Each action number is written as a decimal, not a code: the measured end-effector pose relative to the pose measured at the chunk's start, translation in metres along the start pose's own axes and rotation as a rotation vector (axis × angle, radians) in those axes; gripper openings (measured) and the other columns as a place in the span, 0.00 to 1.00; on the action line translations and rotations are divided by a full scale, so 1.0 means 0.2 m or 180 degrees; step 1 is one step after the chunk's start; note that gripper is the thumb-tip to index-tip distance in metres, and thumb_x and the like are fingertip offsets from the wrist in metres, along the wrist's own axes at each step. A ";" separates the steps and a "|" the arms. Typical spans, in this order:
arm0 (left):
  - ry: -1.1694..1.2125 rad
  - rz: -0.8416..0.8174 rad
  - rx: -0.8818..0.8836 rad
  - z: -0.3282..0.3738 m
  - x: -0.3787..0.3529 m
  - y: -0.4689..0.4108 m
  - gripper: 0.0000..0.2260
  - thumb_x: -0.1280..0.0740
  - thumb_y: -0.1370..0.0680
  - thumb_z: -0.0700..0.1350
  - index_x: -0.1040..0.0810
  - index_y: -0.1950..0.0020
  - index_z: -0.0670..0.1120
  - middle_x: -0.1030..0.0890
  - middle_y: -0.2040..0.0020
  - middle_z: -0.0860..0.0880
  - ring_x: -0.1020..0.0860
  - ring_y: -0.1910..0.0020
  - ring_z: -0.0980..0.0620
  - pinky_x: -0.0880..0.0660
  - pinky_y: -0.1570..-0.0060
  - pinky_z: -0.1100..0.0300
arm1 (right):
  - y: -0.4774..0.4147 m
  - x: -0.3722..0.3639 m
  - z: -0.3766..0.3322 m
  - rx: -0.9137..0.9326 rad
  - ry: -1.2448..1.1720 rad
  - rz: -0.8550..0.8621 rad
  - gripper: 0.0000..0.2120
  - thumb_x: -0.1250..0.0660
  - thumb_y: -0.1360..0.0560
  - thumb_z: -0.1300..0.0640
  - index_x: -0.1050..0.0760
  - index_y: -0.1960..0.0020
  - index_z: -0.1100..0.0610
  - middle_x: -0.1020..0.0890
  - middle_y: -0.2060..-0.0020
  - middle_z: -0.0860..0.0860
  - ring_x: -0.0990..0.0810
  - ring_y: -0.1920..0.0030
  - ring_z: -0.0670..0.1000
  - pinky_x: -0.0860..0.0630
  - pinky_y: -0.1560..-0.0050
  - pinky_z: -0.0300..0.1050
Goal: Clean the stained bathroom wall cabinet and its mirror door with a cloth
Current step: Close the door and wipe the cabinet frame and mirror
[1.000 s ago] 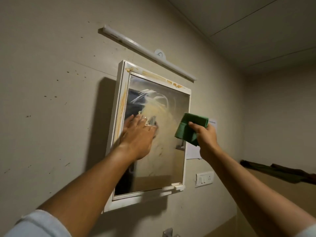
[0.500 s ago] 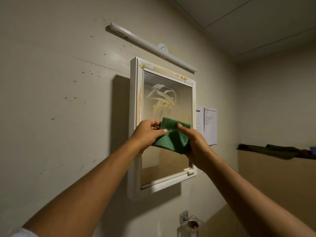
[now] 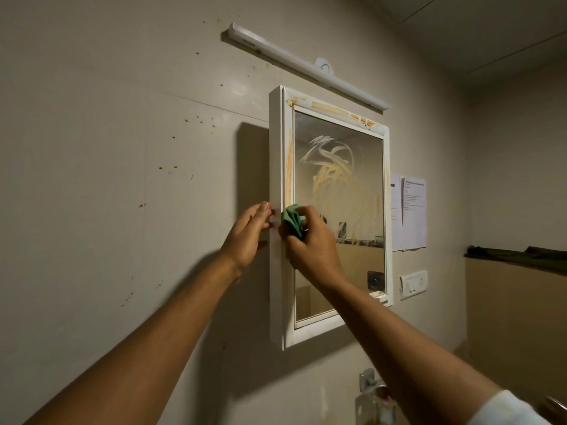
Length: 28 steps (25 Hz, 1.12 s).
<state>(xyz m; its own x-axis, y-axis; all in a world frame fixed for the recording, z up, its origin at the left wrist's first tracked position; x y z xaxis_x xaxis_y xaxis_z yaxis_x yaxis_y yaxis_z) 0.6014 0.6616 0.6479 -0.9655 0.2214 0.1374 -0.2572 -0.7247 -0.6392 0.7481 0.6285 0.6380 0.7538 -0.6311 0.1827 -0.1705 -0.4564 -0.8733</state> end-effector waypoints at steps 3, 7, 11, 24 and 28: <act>-0.0012 -0.0205 -0.0052 0.01 0.01 0.00 0.24 0.49 0.15 0.59 0.34 0.21 0.52 0.26 0.28 0.54 0.27 0.31 0.55 0.27 0.40 0.57 | 0.04 -0.06 0.02 0.0156 -0.0222 -0.0106 0.20 0.31 0.22 0.40 0.31 0.36 0.46 0.22 0.45 0.47 0.19 0.47 0.45 0.16 0.49 0.49; -0.0004 -0.0286 -0.0042 -0.01 0.04 -0.02 0.26 0.51 0.15 0.60 0.36 0.20 0.52 0.28 0.24 0.53 0.28 0.29 0.55 0.30 0.33 0.52 | 0.06 -0.03 0.04 0.0128 -0.0575 -0.0372 0.18 0.34 0.20 0.41 0.30 0.34 0.47 0.22 0.43 0.47 0.19 0.46 0.44 0.17 0.47 0.46; 0.0035 -0.0251 -0.0081 -0.02 0.04 -0.03 0.25 0.51 0.14 0.59 0.35 0.21 0.51 0.27 0.25 0.52 0.27 0.31 0.55 0.28 0.42 0.58 | 0.06 -0.04 0.06 0.0161 -0.0718 -0.0336 0.13 0.36 0.18 0.55 0.30 0.34 0.48 0.22 0.41 0.50 0.19 0.44 0.46 0.17 0.44 0.49; 0.0034 -0.0351 -0.0054 -0.06 0.04 0.01 0.27 0.51 0.16 0.62 0.36 0.20 0.52 0.29 0.24 0.52 0.29 0.27 0.52 0.30 0.29 0.45 | 0.36 -0.16 0.22 0.0025 0.0555 0.0243 0.15 0.32 0.23 0.53 0.31 0.38 0.49 0.21 0.44 0.48 0.19 0.46 0.47 0.15 0.51 0.50; 0.0064 -0.0352 -0.0067 -0.04 0.04 0.00 0.26 0.52 0.15 0.61 0.36 0.21 0.52 0.28 0.24 0.52 0.27 0.31 0.53 0.28 0.32 0.50 | 0.12 -0.10 0.06 0.0303 0.0727 0.0109 0.13 0.29 0.23 0.54 0.31 0.43 0.52 0.21 0.49 0.48 0.20 0.51 0.47 0.16 0.53 0.48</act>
<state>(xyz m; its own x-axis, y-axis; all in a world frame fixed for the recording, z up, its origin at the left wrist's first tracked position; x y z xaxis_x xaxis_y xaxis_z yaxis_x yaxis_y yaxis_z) 0.5929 0.6680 0.6428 -0.9301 0.3125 0.1931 -0.3611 -0.6812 -0.6368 0.7356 0.6377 0.6082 0.5839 -0.7755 0.2401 -0.1249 -0.3780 -0.9174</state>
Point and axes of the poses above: each hand's wrist, its own y-axis away from the middle knuckle, its own x-axis out of the back of the hand, z = x × y, the point moved 5 cm from there along -y, towards the middle knuckle
